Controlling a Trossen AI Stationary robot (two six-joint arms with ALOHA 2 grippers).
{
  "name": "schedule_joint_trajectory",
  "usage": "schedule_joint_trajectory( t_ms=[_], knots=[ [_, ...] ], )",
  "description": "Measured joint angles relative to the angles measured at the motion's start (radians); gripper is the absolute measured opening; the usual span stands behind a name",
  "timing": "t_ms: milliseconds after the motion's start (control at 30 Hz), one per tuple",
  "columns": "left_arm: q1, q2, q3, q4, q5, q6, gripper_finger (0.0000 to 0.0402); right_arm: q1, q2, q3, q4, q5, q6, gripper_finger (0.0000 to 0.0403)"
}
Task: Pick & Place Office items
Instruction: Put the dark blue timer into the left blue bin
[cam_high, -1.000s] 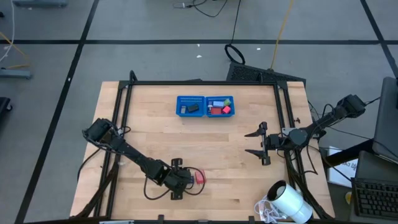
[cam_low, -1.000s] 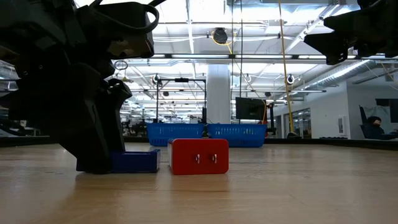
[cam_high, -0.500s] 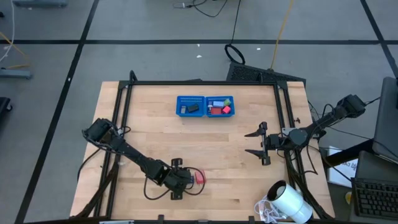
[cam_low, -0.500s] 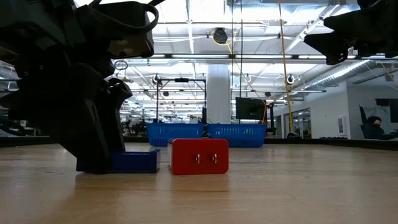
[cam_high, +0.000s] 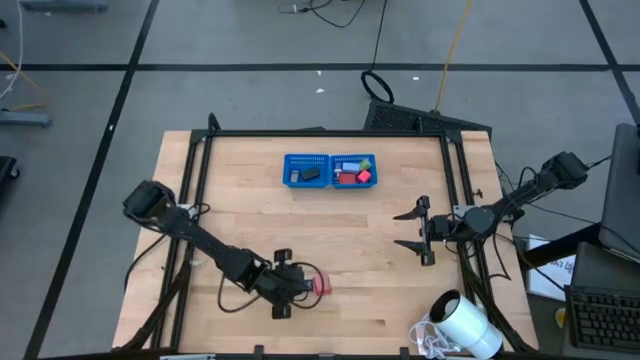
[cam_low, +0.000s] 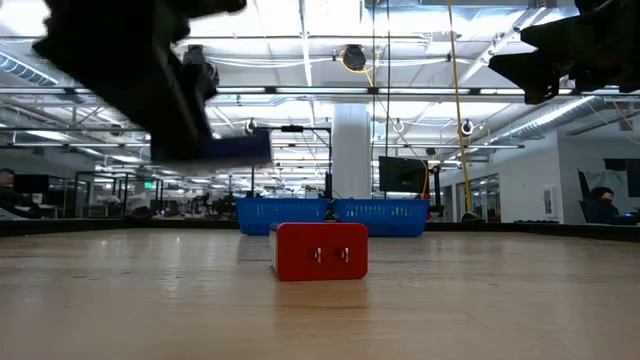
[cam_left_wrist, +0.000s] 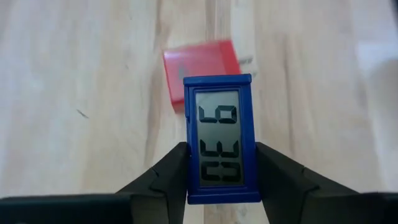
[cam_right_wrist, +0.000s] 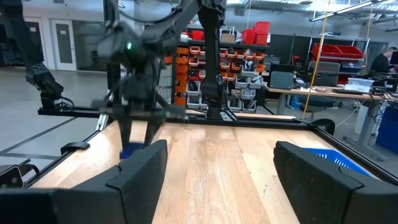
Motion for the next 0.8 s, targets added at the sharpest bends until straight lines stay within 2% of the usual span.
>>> schedule_joint_trajectory(
  t_ms=[200,367,567,733,800],
  knots=[
    [0.000,-0.106,0.002,0.001,-0.065,0.027,0.0154,0.000,0.000,0.000,0.000,0.000,0.000,0.0281],
    [0.000,-0.165,0.002,0.043,-0.129,0.112,0.0167,0.000,0.000,0.000,0.000,0.000,0.000,0.0281],
    [0.020,-0.170,0.002,0.153,-0.120,0.251,0.0153,0.000,0.000,0.000,0.000,0.000,0.000,0.0281],
    [0.081,-0.169,0.001,0.159,-0.116,0.271,0.0153,0.000,0.000,0.000,0.000,0.000,0.000,0.0281],
    [0.110,-0.170,-0.017,0.228,-0.093,0.287,0.0153,0.000,0.000,0.000,0.000,0.000,0.000,0.0281]
  ],
)
